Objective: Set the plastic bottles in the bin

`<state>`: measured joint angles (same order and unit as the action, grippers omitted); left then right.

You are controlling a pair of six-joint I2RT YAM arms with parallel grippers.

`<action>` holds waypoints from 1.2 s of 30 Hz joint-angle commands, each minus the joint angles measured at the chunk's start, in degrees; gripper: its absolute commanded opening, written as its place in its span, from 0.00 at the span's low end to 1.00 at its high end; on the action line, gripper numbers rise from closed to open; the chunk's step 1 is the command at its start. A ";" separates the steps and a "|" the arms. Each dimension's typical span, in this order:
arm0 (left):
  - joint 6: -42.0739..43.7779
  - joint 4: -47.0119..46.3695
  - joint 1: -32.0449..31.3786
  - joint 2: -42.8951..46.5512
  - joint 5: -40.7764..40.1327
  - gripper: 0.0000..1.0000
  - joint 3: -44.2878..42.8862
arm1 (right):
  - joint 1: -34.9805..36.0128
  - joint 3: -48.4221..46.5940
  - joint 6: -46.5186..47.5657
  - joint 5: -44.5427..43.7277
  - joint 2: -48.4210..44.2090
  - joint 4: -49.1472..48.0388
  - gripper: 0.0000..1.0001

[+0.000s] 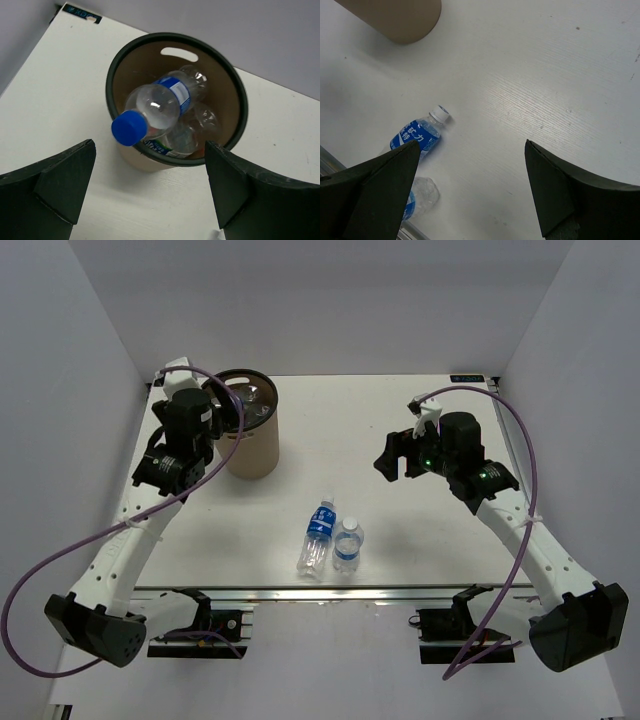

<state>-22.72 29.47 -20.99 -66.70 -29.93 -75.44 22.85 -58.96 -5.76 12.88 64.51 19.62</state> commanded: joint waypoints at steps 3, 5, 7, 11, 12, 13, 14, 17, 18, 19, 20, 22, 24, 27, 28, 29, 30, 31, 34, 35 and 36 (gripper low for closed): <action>-4.53 0.15 0.16 3.07 -4.61 0.98 2.66 | -0.18 0.78 0.22 -1.02 0.18 -2.04 0.89; -4.61 0.15 0.16 1.58 -4.43 0.98 2.23 | -0.26 0.78 0.14 -1.02 0.35 -2.04 0.89; -5.31 -0.64 0.16 -0.26 -5.48 0.98 1.35 | -0.35 0.69 0.22 -1.28 0.27 -2.04 0.89; -5.67 -0.12 0.16 -3.86 -5.75 0.98 -0.58 | -0.35 1.30 0.66 -2.51 -0.70 -2.13 0.89; -5.93 0.49 0.16 -4.49 -5.92 0.98 -0.76 | -0.35 1.39 0.66 -2.77 -0.79 -2.13 0.89; -6.28 1.02 0.16 -4.84 -6.54 0.98 -0.76 | -0.35 1.39 0.66 -3.04 -1.05 -2.21 0.89; -6.46 1.20 0.16 -5.37 -6.98 0.97 -0.59 | -0.35 1.39 0.66 -3.21 -1.14 -2.13 0.89; -6.99 0.68 0.16 -5.46 -8.12 0.90 -0.15 | -0.35 1.48 0.66 -3.39 -1.32 -2.39 0.89; -6.81 0.32 0.16 -5.46 -8.04 0.87 -0.15 | -0.35 1.48 0.66 -3.48 -1.23 -2.39 0.89; -6.46 -0.46 0.16 -5.46 -8.12 0.84 -0.15 | -0.35 1.48 0.66 -3.65 -1.14 -2.39 0.89; -6.20 -0.82 0.16 -5.72 -8.65 0.81 -0.32 | -0.35 1.48 0.66 -3.83 -1.05 -2.30 0.89; -6.11 -1.26 0.16 -6.16 -9.96 0.77 -0.85 | -0.35 1.57 0.66 -4.01 -1.05 -2.21 0.89; -6.19 -1.35 0.16 -7.48 -12.51 0.73 -1.46 | -0.35 1.65 0.66 -4.10 -1.40 -2.13 0.89; -4.89 -2.49 0.16 -9.06 -16.28 0.72 -2.69 | -0.35 1.83 0.84 -4.36 -2.02 -2.13 0.89; -4.79 -2.14 0.25 -9.67 -16.73 0.72 -3.39 | -0.35 1.92 0.92 -4.53 -2.28 -2.21 0.89; -4.79 -1.62 0.25 -10.29 -16.82 0.72 -5.23 | -0.35 2.27 0.93 -4.71 -2.55 -2.39 0.89; -4.79 -1.18 0.34 -10.82 -15.61 0.68 -5.85 | -0.35 2.44 0.84 -4.88 -2.63 -2.74 0.89; -4.70 -1.52 0.34 -11.43 -14.55 0.66 -6.12 | -0.35 2.53 0.84 -4.89 -2.81 -2.74 0.89; -4.35 -4.15 0.34 -11.70 -10.68 0.65 -4.72 | -0.35 2.45 0.93 -5.24 -2.90 -2.39 0.89; -4.52 -4.25 0.34 -11.96 -10.76 0.65 -4.63 | -0.35 2.45 0.93 -5.33 -2.99 -2.39 0.89; -4.70 -4.08 0.34 -12.31 -11.02 0.65 -5.59 | -0.35 2.45 0.93 -5.33 -3.07 -2.39 0.89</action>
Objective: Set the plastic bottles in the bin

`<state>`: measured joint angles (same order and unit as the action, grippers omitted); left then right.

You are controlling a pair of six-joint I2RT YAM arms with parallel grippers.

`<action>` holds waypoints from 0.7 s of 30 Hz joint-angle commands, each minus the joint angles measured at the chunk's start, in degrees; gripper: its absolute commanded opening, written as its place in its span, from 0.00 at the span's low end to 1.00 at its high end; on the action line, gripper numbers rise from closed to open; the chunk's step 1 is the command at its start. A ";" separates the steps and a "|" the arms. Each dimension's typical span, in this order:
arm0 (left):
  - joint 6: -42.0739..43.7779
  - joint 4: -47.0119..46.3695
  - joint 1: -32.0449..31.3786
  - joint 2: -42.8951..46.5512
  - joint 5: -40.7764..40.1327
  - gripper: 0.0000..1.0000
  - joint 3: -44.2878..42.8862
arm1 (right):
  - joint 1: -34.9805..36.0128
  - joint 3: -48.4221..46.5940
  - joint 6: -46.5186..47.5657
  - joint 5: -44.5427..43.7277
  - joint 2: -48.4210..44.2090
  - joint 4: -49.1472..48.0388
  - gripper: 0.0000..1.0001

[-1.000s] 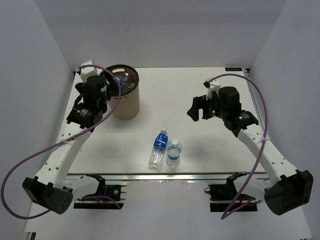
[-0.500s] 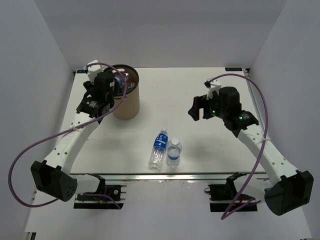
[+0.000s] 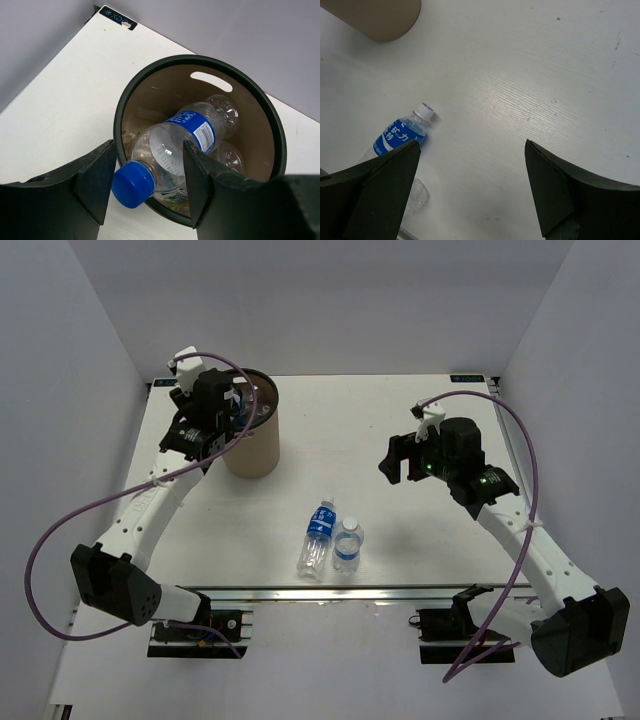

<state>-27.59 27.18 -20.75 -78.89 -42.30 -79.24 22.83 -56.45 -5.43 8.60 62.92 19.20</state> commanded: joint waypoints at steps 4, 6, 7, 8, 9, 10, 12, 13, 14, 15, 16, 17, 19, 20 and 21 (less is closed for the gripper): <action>2.71 -0.64 0.01 -1.09 5.61 0.73 -6.97 | -0.33 0.02 0.51 -0.43 -1.74 -1.89 0.89; 4.90 -2.12 0.01 0.66 9.94 0.74 -7.77 | -0.33 0.19 0.60 -0.25 -1.92 -2.06 0.89; 5.44 -3.17 0.01 1.63 11.00 0.75 -7.07 | -0.33 0.28 0.60 -0.25 -2.09 -2.15 0.89; 5.88 -3.88 0.01 2.59 11.28 0.78 -6.72 | -0.33 0.37 0.68 -0.34 -2.09 -2.24 0.89; 6.41 -4.67 0.01 4.26 10.84 0.79 -6.45 | -0.33 0.37 0.69 -0.34 -2.01 -2.33 0.89; 6.50 -4.42 0.01 4.80 10.93 0.80 -7.06 | -0.33 0.37 0.60 0.01 -2.01 -2.41 0.89; 7.11 -3.28 0.01 6.29 13.90 0.80 -7.77 | -0.33 0.37 0.60 0.45 -1.66 -2.33 0.89; 7.29 -3.01 0.01 6.82 16.44 0.80 -7.68 | -0.33 0.37 0.60 0.71 -1.57 -2.33 0.89; 7.29 -3.01 -0.08 7.43 23.42 0.82 -6.64 | -0.33 0.37 0.60 0.89 -1.48 -2.41 0.89; 6.42 -3.88 -0.34 8.13 26.71 0.83 -5.41 | -0.33 0.37 0.60 1.07 -1.31 -2.50 0.89; 5.63 -4.85 -0.95 9.97 29.79 0.83 -3.57 | -0.33 0.28 0.60 1.07 -1.13 -2.42 0.89; 5.36 -6.16 -3.31 10.86 32.52 0.85 1.15 | -0.33 0.20 0.60 1.07 -1.13 -2.33 0.89; 4.05 -9.94 -7.18 14.01 35.19 0.95 6.36 | -0.33 0.20 0.60 1.07 -1.13 -2.24 0.89; 3.08 -11.26 -10.68 14.81 34.40 0.95 11.25 | -0.33 0.20 0.51 1.07 -1.13 -2.15 0.89; 2.20 -12.66 -11.93 15.34 33.78 0.97 13.30 | -0.33 0.28 0.51 1.07 -1.22 -2.15 0.89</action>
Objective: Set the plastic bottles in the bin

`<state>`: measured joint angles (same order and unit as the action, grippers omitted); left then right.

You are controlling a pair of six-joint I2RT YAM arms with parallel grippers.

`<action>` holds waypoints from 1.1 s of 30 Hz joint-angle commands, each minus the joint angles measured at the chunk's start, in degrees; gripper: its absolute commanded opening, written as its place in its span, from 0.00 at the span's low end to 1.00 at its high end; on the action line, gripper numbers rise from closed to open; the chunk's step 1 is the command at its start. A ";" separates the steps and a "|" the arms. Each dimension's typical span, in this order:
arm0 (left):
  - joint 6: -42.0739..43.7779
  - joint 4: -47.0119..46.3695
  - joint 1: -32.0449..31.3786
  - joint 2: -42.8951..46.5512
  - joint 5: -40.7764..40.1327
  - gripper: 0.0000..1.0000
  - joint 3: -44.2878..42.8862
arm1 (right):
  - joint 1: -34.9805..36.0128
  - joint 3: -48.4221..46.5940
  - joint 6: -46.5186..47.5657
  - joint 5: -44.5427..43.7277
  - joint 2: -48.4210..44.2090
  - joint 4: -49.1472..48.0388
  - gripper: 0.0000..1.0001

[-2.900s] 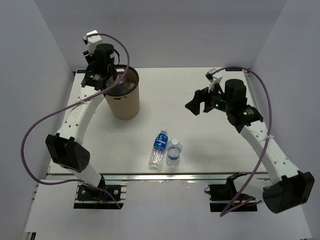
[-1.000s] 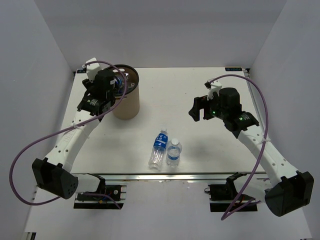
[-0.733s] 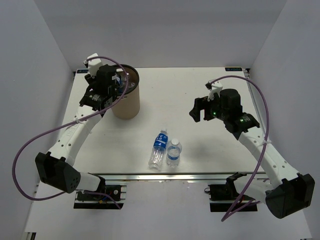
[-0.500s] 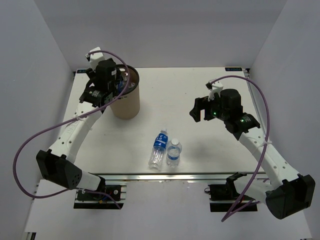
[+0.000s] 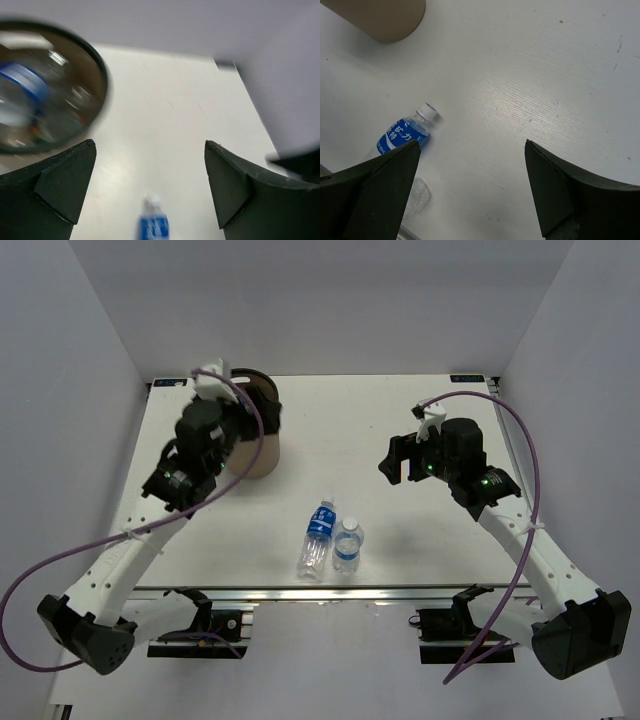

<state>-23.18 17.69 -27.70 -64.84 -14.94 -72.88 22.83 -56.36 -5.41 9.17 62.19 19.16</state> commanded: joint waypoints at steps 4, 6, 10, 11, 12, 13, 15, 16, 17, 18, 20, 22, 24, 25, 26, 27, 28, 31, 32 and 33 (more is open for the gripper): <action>-6.96 -1.35 -8.85 0.86 5.89 0.98 12.05 | -0.33 0.37 0.49 0.59 -0.58 -2.19 0.89; -7.58 -1.52 -11.57 0.15 6.06 0.98 14.77 | -0.33 0.46 0.40 0.59 -0.32 -2.28 0.89; -8.02 -0.13 -13.52 -4.84 7.99 0.98 17.94 | -0.33 0.46 0.40 0.50 0.21 -2.28 0.89; -8.54 0.58 -13.52 -6.25 7.30 0.98 18.12 | -0.33 0.46 0.40 0.41 0.21 -2.28 0.89; -9.07 0.67 -13.52 -8.88 7.29 0.98 18.39 | -0.33 0.55 0.40 0.41 0.30 -2.28 0.89; -8.99 -0.02 -13.60 -10.03 8.08 0.98 19.17 | -0.33 0.63 0.40 0.32 0.30 -2.28 0.89; -8.73 -2.30 -13.69 -12.06 12.46 0.98 19.71 | -0.33 0.64 0.40 0.06 0.38 -2.28 0.89; -8.55 -3.18 -13.78 -14.07 13.61 0.98 20.06 | -0.33 0.64 0.40 -0.11 0.38 -2.28 0.89; -8.46 -3.71 -14.04 -15.13 14.75 0.98 20.32 | -0.33 0.72 0.40 -0.46 0.38 -2.20 0.89; -8.20 -3.98 -14.13 -16.45 15.20 0.98 20.15 | -0.33 0.64 0.40 -0.73 0.38 -2.19 0.90; -7.85 -3.63 -14.48 -20.75 18.01 0.98 19.28 | -0.33 0.72 0.40 -0.82 0.47 -2.37 0.89; -7.32 -3.28 -14.75 -23.48 19.07 0.98 18.74 | -0.33 0.72 0.49 -0.82 0.56 -2.28 0.89; -6.79 -4.06 -14.84 -26.65 21.17 0.98 18.04 | -0.33 0.72 0.49 -0.91 0.73 -2.28 0.89; -6.70 -4.33 -14.84 -27.35 21.88 0.98 17.78 | -0.42 0.72 0.49 -0.99 0.82 -2.28 0.89; -6.44 -4.59 -14.84 -28.66 22.67 0.98 17.69 | -0.33 0.72 0.49 -1.17 0.82 -2.20 0.89; -6.35 -4.77 -14.84 -29.20 22.85 0.98 17.34 | -0.42 0.72 0.49 -1.34 0.91 -2.02 0.89; -6.26 -4.51 -14.84 -29.64 22.50 0.98 17.16 | -0.42 0.72 0.49 -1.43 0.91 -2.02 0.89; -6.26 -3.98 -14.92 -31.57 22.32 0.95 16.98 | -0.42 0.81 0.58 -1.79 0.74 -2.28 0.89; -6.18 -3.55 -14.92 -32.10 22.06 0.83 17.07 | -0.42 0.81 0.66 -1.96 0.82 -2.28 0.89; -6.18 -2.93 -14.92 -32.28 21.36 0.75 16.46 | -0.42 0.72 0.66 -1.96 0.82 -2.20 0.89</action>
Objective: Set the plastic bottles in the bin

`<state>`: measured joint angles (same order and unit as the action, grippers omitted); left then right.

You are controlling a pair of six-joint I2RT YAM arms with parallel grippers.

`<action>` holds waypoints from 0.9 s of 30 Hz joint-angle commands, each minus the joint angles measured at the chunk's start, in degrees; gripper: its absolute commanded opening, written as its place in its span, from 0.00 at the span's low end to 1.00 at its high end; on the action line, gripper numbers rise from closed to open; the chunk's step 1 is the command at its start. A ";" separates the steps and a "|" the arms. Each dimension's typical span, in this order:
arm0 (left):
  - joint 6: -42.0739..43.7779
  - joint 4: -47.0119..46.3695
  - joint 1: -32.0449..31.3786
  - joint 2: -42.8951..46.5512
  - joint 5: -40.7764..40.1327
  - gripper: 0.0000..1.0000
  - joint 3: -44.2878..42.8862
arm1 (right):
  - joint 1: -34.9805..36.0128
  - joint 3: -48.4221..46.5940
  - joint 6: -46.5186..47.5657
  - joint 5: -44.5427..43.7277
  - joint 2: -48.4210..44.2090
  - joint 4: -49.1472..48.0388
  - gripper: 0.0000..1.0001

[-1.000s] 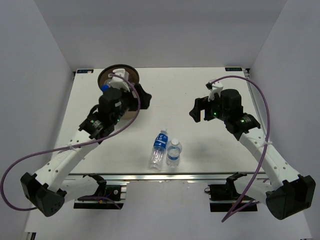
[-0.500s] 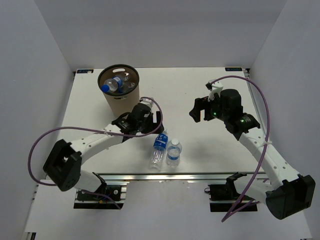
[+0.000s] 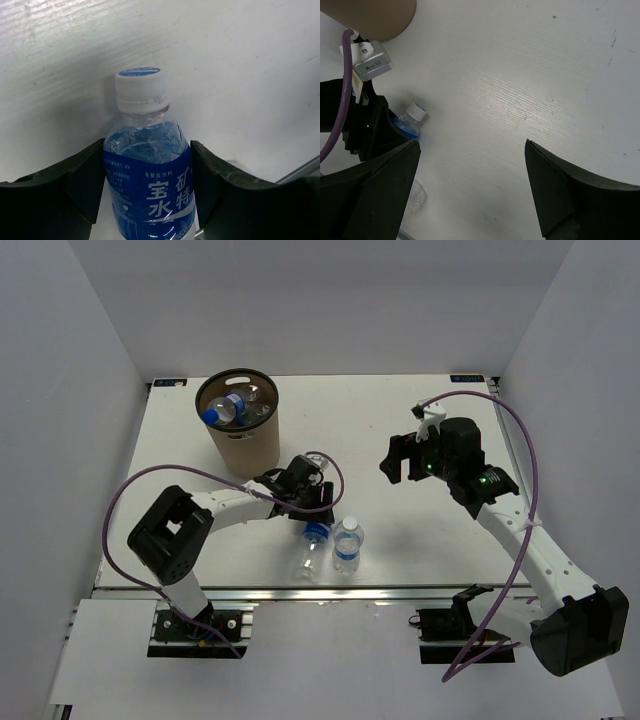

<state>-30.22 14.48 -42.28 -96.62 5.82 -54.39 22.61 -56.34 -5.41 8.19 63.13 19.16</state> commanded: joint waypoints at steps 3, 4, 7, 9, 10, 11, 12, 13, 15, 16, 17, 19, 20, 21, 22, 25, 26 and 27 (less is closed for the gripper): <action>1.39 3.70 -0.34 0.55 -4.76 0.52 -3.96 | -0.20 0.70 0.66 -1.07 -0.03 -2.11 0.89; 1.65 4.67 -0.34 1.25 -8.95 0.49 -5.62 | -0.11 0.79 0.66 -1.07 -0.03 -2.19 0.89; 2.97 8.01 -0.34 4.50 -15.21 0.43 -9.05 | -0.20 0.79 0.66 -1.07 -0.20 -2.19 0.89; 3.41 11.95 -0.26 6.26 -25.30 0.41 -11.78 | -0.20 0.88 0.66 -0.98 -0.47 -2.28 0.89; 3.41 13.37 -0.26 8.18 -29.08 0.41 -13.36 | -0.20 0.88 0.66 -0.98 -0.47 -2.37 0.89; 3.67 14.08 0.18 9.16 -32.42 0.40 -16.33 | -0.20 0.79 0.66 -0.89 -0.47 -2.37 0.89; 4.37 14.87 0.53 10.30 -37.85 0.39 -17.75 | -0.29 0.79 0.58 -0.80 -0.55 -2.37 0.89; 4.81 14.88 1.14 12.40 -39.56 0.38 -19.16 | -0.29 0.88 0.58 -0.72 -0.56 -2.37 0.89; 6.65 12.52 3.69 14.87 -42.37 0.37 -22.15 | -0.20 0.88 0.58 -0.63 -0.73 -2.28 0.89; 7.36 11.20 4.31 16.19 -43.52 0.36 -22.77 | -0.20 0.96 0.58 -0.63 -0.82 -2.28 0.89; 8.32 8.83 5.27 18.46 -44.14 0.36 -24.08 | -0.20 0.97 0.58 -0.63 -1.08 -2.37 0.89; 12.71 5.40 5.54 20.49 -45.28 0.36 -25.32 | -0.20 0.88 0.49 -0.45 -1.26 -2.28 0.89; 15.08 1.38 5.63 22.07 -46.16 0.36 -25.67 | -0.20 0.88 0.49 -0.10 -1.35 -2.63 0.89; 16.40 -0.57 5.63 22.78 -47.47 0.35 -26.37 | -0.29 1.05 0.49 -0.01 -1.35 -2.72 0.89; 18.07 -2.77 5.63 23.23 -50.27 0.33 -26.73 | -0.20 1.05 0.57 -0.01 -1.26 -2.72 0.89; 25.97 -14.27 5.89 23.93 -56.26 0.28 -25.25 | -0.20 1.05 0.58 -0.45 -0.73 -2.81 0.89; 28.43 -23.96 6.68 23.93 -58.62 0.28 -23.67 | -0.29 1.05 0.58 -0.54 -0.38 -2.81 0.89; 32.81 -26.58 7.64 23.41 -58.47 0.28 -22.35 | -0.20 0.97 0.66 -0.54 -0.12 -2.81 0.89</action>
<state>-9.04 3.49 -36.10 -72.10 -45.67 -79.50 22.52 -55.31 -5.39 7.66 63.09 19.05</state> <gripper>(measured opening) 0.634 0.895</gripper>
